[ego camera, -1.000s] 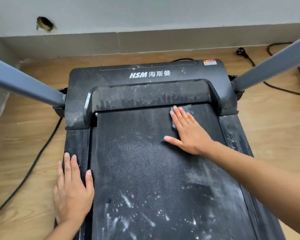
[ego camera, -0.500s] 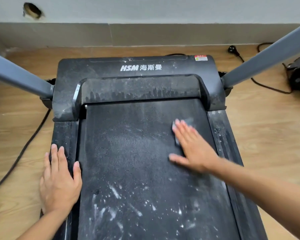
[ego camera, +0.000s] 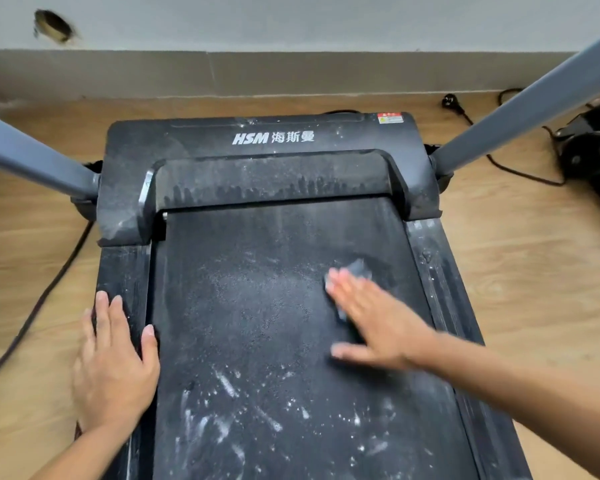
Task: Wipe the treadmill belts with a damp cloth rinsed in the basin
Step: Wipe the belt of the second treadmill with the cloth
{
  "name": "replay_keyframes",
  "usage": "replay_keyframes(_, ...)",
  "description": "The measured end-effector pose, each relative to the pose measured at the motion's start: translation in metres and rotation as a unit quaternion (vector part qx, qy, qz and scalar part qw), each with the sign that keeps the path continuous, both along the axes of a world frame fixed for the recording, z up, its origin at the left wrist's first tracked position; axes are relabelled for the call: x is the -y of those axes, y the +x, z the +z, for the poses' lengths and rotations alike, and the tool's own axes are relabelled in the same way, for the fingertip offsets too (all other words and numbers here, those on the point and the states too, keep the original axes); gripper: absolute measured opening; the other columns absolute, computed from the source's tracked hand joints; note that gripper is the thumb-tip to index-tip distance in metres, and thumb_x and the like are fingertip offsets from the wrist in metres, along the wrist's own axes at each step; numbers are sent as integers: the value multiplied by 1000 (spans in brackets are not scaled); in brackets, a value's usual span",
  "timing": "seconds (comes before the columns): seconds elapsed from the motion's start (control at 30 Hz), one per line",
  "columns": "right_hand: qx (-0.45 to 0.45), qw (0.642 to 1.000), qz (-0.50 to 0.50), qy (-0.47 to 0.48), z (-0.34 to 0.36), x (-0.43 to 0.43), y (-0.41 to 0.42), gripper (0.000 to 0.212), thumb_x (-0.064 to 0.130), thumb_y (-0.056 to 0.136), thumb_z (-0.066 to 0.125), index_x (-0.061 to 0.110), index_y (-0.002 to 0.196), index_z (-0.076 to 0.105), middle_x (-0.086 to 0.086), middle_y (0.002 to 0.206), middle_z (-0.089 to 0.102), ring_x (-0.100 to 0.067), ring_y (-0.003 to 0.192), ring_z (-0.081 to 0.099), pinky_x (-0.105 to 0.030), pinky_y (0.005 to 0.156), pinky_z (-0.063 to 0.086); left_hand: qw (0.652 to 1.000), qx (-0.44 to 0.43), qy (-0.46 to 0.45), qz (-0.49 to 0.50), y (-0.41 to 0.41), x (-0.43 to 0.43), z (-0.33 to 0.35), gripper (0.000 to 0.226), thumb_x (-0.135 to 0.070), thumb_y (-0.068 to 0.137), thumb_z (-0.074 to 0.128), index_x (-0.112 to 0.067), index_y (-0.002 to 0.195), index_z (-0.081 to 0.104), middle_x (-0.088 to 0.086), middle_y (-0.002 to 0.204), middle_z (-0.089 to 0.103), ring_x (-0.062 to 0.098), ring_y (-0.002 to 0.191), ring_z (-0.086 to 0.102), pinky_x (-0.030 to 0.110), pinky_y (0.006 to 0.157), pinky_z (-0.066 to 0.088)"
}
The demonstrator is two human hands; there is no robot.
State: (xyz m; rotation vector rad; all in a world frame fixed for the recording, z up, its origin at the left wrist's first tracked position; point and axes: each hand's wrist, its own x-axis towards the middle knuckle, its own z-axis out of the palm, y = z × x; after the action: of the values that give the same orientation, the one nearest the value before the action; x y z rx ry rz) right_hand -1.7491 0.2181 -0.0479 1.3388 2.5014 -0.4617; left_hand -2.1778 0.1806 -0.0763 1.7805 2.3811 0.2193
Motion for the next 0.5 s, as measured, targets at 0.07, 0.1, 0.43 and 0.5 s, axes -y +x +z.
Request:
replay_keyframes(0.07, -10, 995, -97, 21, -4, -54, -10, 114, 92, 90, 21, 13, 167, -9, -4, 174, -19, -19, 160, -20, -46, 131, 5, 1000, 3, -3, -3, 1, 2, 1, 75, -56, 101, 23, -14, 163, 24, 0, 176, 14, 30, 161, 17, 65, 108, 45)
replay_keyframes(0.1, -11, 990, -136, 26, -7, -77, -15, 115, 93, 89, 19, 13, 167, -9, -4, 174, -19, -19, 160, -20, -46, 131, 4, 1000, 6, -2, -5, 1, 2, 0, 75, -55, 101, 24, -14, 163, 25, 0, 176, 14, 30, 161, 18, 65, 108, 45)
replay_keyframes(0.43, 10, 996, -88, -13, 3, 69, 32, 105, 84, 97, 26, 13, 166, -10, -2, 173, -22, -18, 160, -21, -44, 129, 1, 1000, 14, 9, 3, 0, 0, -1, 74, -55, 100, 27, -14, 161, 26, 2, 175, 16, 32, 159, 20, 67, 108, 44)
replay_keyframes(0.5, 19, 993, -111, -20, 1, 44, 33, 106, 87, 96, 21, 15, 165, -16, -1, 171, -28, -15, 157, -28, -42, 130, -3, 1000, 15, 10, 3, 1, -1, -1, 74, -53, 100, 28, -12, 161, 27, 4, 175, 18, 34, 159, 21, 67, 109, 43)
